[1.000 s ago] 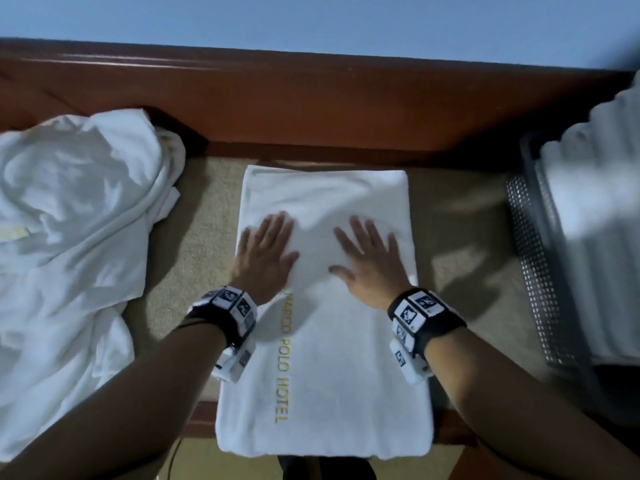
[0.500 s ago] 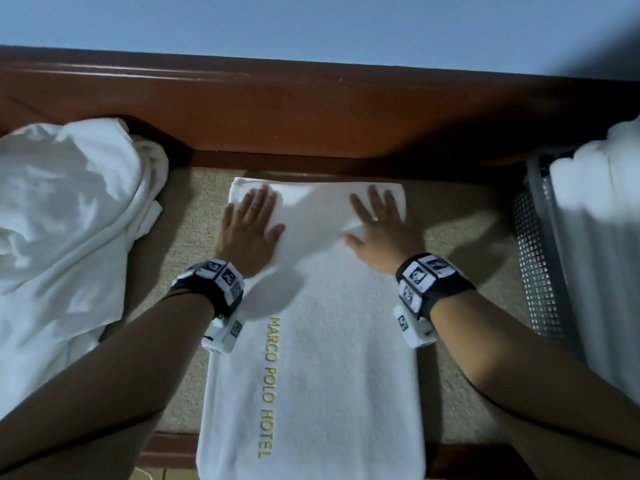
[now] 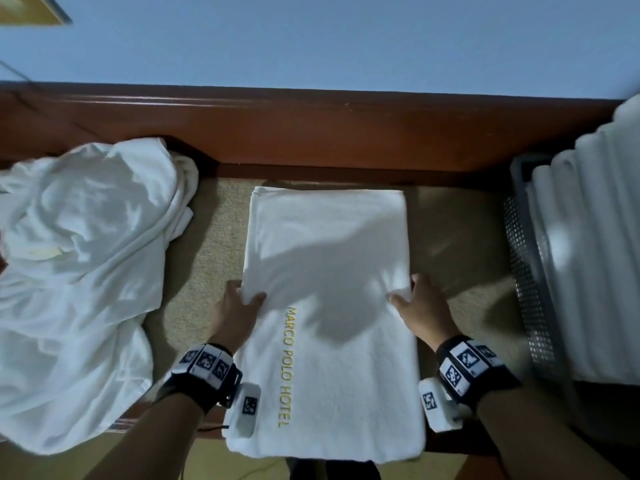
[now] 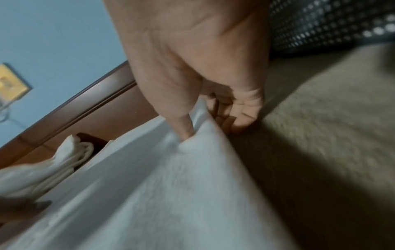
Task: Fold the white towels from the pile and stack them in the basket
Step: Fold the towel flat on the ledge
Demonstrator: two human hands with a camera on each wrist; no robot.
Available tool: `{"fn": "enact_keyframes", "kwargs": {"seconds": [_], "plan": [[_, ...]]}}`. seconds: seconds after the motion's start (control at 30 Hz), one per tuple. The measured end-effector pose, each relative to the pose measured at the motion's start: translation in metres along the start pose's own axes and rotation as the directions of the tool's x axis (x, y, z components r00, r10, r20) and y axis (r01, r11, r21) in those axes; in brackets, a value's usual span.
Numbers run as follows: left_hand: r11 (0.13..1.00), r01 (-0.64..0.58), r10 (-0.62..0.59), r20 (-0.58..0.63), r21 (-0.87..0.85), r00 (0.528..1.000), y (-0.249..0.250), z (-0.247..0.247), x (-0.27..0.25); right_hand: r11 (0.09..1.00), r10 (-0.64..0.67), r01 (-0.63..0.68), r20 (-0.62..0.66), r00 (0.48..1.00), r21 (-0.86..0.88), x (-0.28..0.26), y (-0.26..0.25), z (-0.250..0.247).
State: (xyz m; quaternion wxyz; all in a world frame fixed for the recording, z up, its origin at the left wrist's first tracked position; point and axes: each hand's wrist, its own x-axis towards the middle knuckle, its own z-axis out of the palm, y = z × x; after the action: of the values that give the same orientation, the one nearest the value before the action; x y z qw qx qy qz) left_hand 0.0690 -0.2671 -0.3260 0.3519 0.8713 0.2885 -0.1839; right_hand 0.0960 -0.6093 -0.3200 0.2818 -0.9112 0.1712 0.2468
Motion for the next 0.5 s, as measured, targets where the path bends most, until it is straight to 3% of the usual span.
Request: {"fn": "enact_keyframes", "kwargs": {"seconds": [0.13,0.23,0.37,0.5], "plan": [[0.948,0.138,-0.097,0.150,-0.287,0.984,-0.005,-0.022,0.017,0.971,0.086,-0.103,0.089,0.992,0.214,-0.004,0.004,-0.002],[0.881,0.158,-0.065,0.217,-0.446,0.974,0.002,-0.047,0.012,0.918,0.057,-0.104,0.131,0.990,0.383,-0.012,0.004,-0.024],[0.811,0.072,0.064,0.209,-0.581,0.976,0.050,-0.100,-0.022,0.843,-0.074,0.019,0.081,0.994,0.538,-0.050,-0.025,-0.087],[0.765,-0.152,0.253,0.076,-0.625,0.964,0.112,-0.167,-0.054,0.758,-0.198,0.210,-0.088,0.976,0.617,-0.080,-0.066,-0.159]]}}
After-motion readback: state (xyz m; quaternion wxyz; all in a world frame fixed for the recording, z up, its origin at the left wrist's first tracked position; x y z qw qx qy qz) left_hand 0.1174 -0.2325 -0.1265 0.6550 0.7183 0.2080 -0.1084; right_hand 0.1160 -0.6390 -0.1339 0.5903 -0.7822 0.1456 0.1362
